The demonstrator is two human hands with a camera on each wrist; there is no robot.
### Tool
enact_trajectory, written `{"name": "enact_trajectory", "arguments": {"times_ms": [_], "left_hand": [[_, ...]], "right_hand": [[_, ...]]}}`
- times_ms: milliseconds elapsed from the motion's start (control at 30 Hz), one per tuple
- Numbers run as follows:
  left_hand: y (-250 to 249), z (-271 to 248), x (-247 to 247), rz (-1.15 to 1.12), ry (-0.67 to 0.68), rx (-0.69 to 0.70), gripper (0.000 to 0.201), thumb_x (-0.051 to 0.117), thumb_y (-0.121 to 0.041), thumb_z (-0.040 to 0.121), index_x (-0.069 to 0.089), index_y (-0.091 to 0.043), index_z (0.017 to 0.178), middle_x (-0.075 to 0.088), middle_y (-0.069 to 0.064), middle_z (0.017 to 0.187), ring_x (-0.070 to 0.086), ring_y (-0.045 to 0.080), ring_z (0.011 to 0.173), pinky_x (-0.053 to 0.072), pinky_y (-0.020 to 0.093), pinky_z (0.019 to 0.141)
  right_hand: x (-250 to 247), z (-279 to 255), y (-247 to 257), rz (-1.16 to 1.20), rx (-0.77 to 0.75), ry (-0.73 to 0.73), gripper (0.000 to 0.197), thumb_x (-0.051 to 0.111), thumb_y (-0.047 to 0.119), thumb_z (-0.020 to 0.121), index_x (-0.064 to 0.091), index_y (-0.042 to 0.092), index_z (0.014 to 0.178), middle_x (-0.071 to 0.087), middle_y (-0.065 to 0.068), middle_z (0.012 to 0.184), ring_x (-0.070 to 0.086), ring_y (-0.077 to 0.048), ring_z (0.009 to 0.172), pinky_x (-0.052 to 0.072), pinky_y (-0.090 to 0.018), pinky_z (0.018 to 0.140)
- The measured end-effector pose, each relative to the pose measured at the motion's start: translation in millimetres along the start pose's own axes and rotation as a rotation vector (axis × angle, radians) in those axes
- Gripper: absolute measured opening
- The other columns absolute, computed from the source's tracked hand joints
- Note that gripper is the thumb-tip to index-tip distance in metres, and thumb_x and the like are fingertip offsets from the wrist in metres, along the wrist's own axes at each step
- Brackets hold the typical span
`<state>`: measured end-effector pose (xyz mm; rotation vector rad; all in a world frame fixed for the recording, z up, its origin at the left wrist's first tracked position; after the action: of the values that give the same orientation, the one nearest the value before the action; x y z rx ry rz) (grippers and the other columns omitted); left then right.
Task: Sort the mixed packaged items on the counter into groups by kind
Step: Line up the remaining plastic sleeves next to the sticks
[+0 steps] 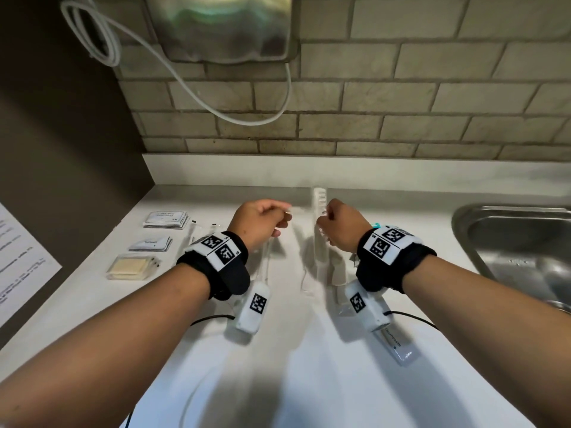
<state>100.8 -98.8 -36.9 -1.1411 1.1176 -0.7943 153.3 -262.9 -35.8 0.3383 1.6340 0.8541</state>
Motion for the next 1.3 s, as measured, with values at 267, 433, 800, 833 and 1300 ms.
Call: {"name": "enact_trajectory", "arguments": {"times_ms": [267, 433, 800, 833, 1300], "left_hand": [[21.7, -3.3, 10.3, 0.243, 0.175, -0.025, 0.013, 0.066, -0.014, 0.086, 0.073, -0.019, 0.096, 0.062, -0.006, 0.069, 0.055, 0.014, 0.061, 0.05, 0.027, 0.064], [41.6, -8.3, 18.7, 0.295, 0.264, -0.087, 0.017, 0.069, -0.008, 0.084, 0.07, -0.017, 0.099, 0.06, 0.0, 0.072, 0.053, 0.014, 0.055, 0.049, 0.023, 0.062], [41.2, 2.1, 22.9, 0.637, 0.119, -0.059, 0.029, 0.074, -0.021, 0.076, 0.053, -0.018, 0.097, 0.068, 0.004, 0.083, 0.066, 0.02, 0.068, 0.055, 0.031, 0.069], [42.1, 2.4, 26.0, 0.667, 0.127, -0.057, 0.027, 0.073, -0.021, 0.076, 0.056, -0.017, 0.096, 0.067, 0.003, 0.085, 0.066, 0.02, 0.072, 0.055, 0.033, 0.072], [54.4, -8.5, 48.7, 0.871, 0.273, -0.083, 0.038, 0.066, -0.031, 0.087, 0.062, -0.009, 0.117, 0.067, 0.007, 0.114, 0.063, 0.024, 0.105, 0.05, 0.031, 0.089]], "right_hand": [[4.7, -4.1, -9.1, -0.056, 0.035, -0.017, 0.022, 0.051, 0.018, 0.089, 0.039, 0.014, 0.071, 0.055, -0.006, 0.072, 0.055, -0.031, 0.077, 0.042, -0.031, 0.059], [8.6, -2.8, -6.2, -0.1, 0.03, 0.022, 0.037, 0.056, 0.024, 0.085, 0.033, 0.015, 0.058, 0.04, -0.003, 0.058, 0.041, -0.025, 0.063, 0.03, -0.031, 0.054], [30.7, 8.2, -4.0, -0.075, 0.086, 0.032, 0.034, 0.066, 0.03, 0.078, 0.045, 0.016, 0.056, 0.047, 0.0, 0.054, 0.048, -0.021, 0.058, 0.037, -0.025, 0.052], [33.8, 8.4, -4.1, -0.068, 0.093, 0.056, 0.029, 0.067, 0.031, 0.079, 0.051, 0.015, 0.061, 0.053, 0.0, 0.057, 0.052, -0.02, 0.059, 0.041, -0.025, 0.054], [65.2, -0.5, -13.3, -0.222, 0.127, 0.332, 0.033, 0.069, 0.009, 0.081, 0.053, 0.015, 0.11, 0.07, -0.012, 0.09, 0.062, -0.02, 0.057, 0.055, -0.031, 0.059]]}}
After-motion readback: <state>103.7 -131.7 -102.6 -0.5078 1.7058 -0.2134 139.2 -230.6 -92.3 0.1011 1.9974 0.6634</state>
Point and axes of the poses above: each hand's wrist, its own z-axis towards the middle knuckle, its own x-axis out of the palm, y = z × x, the point moved 7 cm from there along z, towards the middle knuckle
